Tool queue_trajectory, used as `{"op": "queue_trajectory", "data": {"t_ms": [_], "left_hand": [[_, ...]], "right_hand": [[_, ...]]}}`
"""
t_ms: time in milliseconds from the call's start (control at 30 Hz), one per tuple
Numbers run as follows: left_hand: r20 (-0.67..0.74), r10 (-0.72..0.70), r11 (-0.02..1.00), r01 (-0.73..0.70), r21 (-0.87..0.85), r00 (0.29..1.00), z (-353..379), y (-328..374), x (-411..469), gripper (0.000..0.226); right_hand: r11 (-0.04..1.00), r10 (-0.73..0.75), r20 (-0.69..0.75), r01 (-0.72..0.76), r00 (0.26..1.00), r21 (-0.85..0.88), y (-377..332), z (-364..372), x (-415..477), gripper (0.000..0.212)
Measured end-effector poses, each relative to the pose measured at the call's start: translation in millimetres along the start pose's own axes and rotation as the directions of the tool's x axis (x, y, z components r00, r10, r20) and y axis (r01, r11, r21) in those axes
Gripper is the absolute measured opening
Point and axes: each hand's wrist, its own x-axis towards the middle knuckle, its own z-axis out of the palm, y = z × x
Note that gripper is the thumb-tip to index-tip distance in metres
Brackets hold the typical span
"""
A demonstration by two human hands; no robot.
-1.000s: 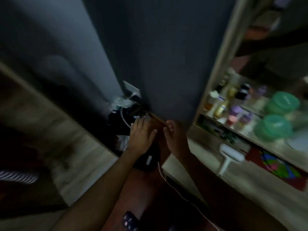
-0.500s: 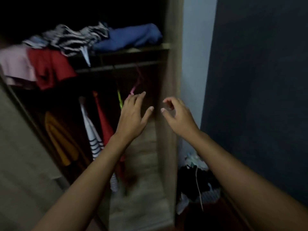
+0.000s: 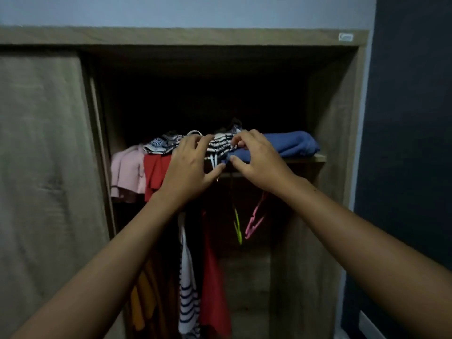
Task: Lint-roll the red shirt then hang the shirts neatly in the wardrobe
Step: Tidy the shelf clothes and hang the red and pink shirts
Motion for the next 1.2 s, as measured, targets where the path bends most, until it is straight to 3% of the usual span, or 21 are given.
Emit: {"op": "queue_trajectory", "data": {"t_ms": [167,300,367,433,533,600,767,867,933,1033,1200], "left_hand": [[0.244,-0.113,0.976,0.061,0.210,0.963,8,-47,27,0.101],[0.336,-0.230,0.936,0.114,0.333,0.913,11,-60,50,0.124],[0.399,-0.263,0.928,0.117,0.354,0.879,15,-63,57,0.122],[0.451,-0.247,0.943,0.105,0.317,0.858,15,-67,64,0.105],[0.436,-0.152,0.972,0.055,0.226,0.887,10,-70,73,0.054],[0.392,-0.118,0.972,0.026,0.232,0.912,5,-71,79,0.038],[0.353,-0.123,0.968,0.033,0.250,0.927,2,-73,92,0.034],[0.343,-0.161,0.967,0.078,0.242,0.925,6,-73,97,0.032],[0.352,-0.224,0.964,0.153,0.217,0.909,10,-74,101,0.031],[0.365,-0.313,0.947,0.258,0.192,0.877,15,-73,109,0.033],[0.369,-0.359,0.933,0.342,0.112,0.858,22,-59,131,0.025]], "right_hand": [[0.975,-0.056,0.061,0.068,0.997,-0.213,3,14,44,0.046],[0.932,-0.048,0.200,0.116,0.979,-0.344,15,28,66,0.078],[0.915,-0.021,0.279,0.131,0.960,-0.383,20,35,75,0.094],[0.904,-0.002,0.332,0.143,0.943,-0.402,24,41,83,0.100],[0.893,-0.015,0.330,0.161,0.944,-0.420,27,42,95,0.088],[0.892,-0.023,0.305,0.157,0.952,-0.424,28,41,106,0.075],[0.882,0.059,0.370,0.125,0.927,-0.455,34,41,126,0.059],[0.908,0.066,0.317,0.075,0.946,-0.413,40,40,136,0.031],[0.958,0.075,0.234,-0.005,0.969,-0.287,44,39,142,0.019],[0.989,0.151,0.106,-0.151,0.983,-0.010,49,40,147,0.017],[0.970,0.197,-0.048,-0.188,0.979,0.151,65,37,146,0.019]]}}
